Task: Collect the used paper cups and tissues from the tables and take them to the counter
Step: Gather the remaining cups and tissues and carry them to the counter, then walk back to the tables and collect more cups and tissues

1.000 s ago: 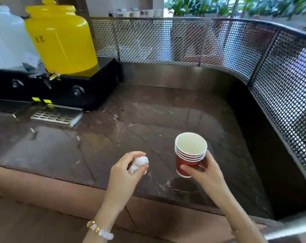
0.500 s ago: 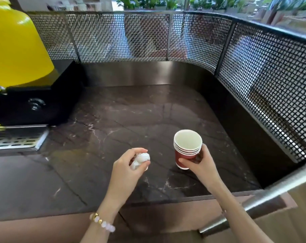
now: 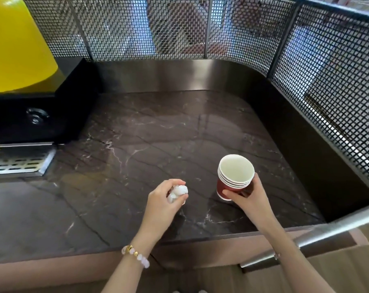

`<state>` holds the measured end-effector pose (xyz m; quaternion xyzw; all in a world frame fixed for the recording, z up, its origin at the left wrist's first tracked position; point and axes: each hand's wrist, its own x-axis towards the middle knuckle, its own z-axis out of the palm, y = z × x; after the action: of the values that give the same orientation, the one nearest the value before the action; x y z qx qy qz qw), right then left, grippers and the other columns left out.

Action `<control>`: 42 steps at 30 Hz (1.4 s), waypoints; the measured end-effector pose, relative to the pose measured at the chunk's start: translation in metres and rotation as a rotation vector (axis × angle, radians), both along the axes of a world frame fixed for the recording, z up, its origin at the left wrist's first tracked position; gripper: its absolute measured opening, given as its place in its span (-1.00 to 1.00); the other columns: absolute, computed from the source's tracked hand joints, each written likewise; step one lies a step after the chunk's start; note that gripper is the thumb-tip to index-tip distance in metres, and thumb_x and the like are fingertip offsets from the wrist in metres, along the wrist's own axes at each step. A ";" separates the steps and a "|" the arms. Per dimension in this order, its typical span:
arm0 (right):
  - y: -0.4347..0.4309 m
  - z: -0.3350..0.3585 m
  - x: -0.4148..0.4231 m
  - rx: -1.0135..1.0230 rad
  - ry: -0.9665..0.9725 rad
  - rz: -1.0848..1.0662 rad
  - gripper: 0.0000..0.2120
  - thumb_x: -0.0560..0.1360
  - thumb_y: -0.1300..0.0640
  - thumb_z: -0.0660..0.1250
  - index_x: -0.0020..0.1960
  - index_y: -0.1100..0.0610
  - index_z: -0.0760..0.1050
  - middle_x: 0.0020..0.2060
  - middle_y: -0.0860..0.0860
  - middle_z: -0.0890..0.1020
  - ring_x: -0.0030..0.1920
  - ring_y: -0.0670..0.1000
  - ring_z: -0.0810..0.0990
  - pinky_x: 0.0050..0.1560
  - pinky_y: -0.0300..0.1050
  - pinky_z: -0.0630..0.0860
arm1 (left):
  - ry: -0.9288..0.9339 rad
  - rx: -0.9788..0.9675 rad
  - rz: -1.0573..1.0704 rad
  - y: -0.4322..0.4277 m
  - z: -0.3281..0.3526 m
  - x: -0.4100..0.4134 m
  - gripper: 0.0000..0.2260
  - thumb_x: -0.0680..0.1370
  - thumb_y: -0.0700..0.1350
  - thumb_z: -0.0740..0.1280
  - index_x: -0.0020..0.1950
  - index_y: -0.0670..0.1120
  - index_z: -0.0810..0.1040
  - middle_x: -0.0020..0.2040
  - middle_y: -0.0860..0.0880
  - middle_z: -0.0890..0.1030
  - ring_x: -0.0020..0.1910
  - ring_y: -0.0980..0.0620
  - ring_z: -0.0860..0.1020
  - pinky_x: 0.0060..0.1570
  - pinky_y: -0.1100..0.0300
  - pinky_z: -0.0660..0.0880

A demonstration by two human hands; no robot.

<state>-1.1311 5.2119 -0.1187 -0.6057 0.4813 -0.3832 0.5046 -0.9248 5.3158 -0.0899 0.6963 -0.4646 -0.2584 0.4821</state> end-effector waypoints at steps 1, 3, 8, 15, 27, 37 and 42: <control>0.000 0.000 0.000 -0.002 -0.008 0.002 -0.37 0.23 0.30 0.58 0.08 -0.20 0.40 0.05 -0.23 0.57 0.02 -0.35 0.56 -0.08 -0.49 0.47 | -0.015 0.003 -0.008 -0.003 -0.004 0.000 -0.78 0.40 -0.24 0.46 -0.06 0.03 0.60 -0.09 0.12 0.62 -0.09 0.28 0.53 -0.14 0.50 0.40; 0.000 0.000 -0.001 -0.004 -0.010 0.011 -0.37 0.24 0.33 0.57 0.07 -0.19 0.39 0.04 -0.23 0.56 -0.02 -0.40 0.55 -0.11 -0.54 0.44 | -0.067 -0.001 -0.031 -0.011 -0.011 -0.001 -0.78 0.40 -0.27 0.45 -0.04 0.00 0.60 -0.05 0.11 0.61 -0.06 0.31 0.52 -0.10 0.52 0.37; 0.000 0.000 -0.002 -0.021 -0.011 0.020 -0.36 0.24 0.34 0.57 0.10 -0.17 0.40 0.07 -0.23 0.56 0.03 -0.39 0.53 -0.04 -0.53 0.44 | -0.220 -0.032 -0.091 -0.021 -0.023 -0.003 -0.80 0.40 -0.29 0.43 0.00 -0.10 0.60 -0.05 0.07 0.60 -0.07 0.25 0.50 -0.07 0.53 0.33; -0.001 -0.001 -0.003 -0.032 0.005 0.027 -0.36 0.23 0.31 0.58 0.11 -0.18 0.39 0.06 -0.26 0.55 0.01 -0.44 0.51 -0.07 -0.58 0.39 | -0.293 -0.019 -0.142 -0.021 -0.031 0.001 -0.78 0.43 -0.24 0.43 0.06 -0.09 0.59 0.03 0.06 0.58 0.05 0.11 0.51 0.06 0.35 0.40; -0.002 -0.003 -0.005 -0.028 -0.006 0.062 -0.35 0.24 0.30 0.58 0.12 -0.21 0.40 0.06 -0.28 0.57 0.06 -0.40 0.52 -0.04 -0.56 0.41 | -0.497 0.010 -0.109 -0.014 -0.031 0.006 -0.53 0.36 -0.03 0.51 0.23 -0.03 0.50 0.16 0.06 0.54 0.23 0.04 0.41 0.26 0.05 0.33; -0.005 -0.002 -0.013 0.001 0.008 0.135 -0.28 0.18 0.12 0.61 0.18 -0.32 0.37 0.10 -0.35 0.56 0.16 -0.30 0.51 0.03 -0.47 0.46 | -0.464 0.017 -0.092 -0.010 -0.020 0.004 -0.53 0.39 -0.02 0.48 0.27 -0.01 0.46 0.19 0.09 0.51 0.24 0.09 0.36 0.27 0.10 0.32; -0.003 0.013 -0.021 -0.078 0.038 0.145 -0.21 0.19 0.12 0.61 0.24 -0.34 0.30 0.16 -0.39 0.50 0.22 -0.28 0.47 0.17 -0.35 0.42 | -0.516 -0.021 -0.085 -0.009 -0.007 0.000 -0.57 0.41 -0.05 0.47 0.25 -0.04 0.48 0.19 0.06 0.52 0.24 0.06 0.38 0.28 0.13 0.30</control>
<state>-1.1521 5.2087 -0.1053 -0.6655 0.4302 -0.3525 0.4978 -0.9250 5.3066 -0.0964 0.7140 -0.6037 -0.0872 0.3437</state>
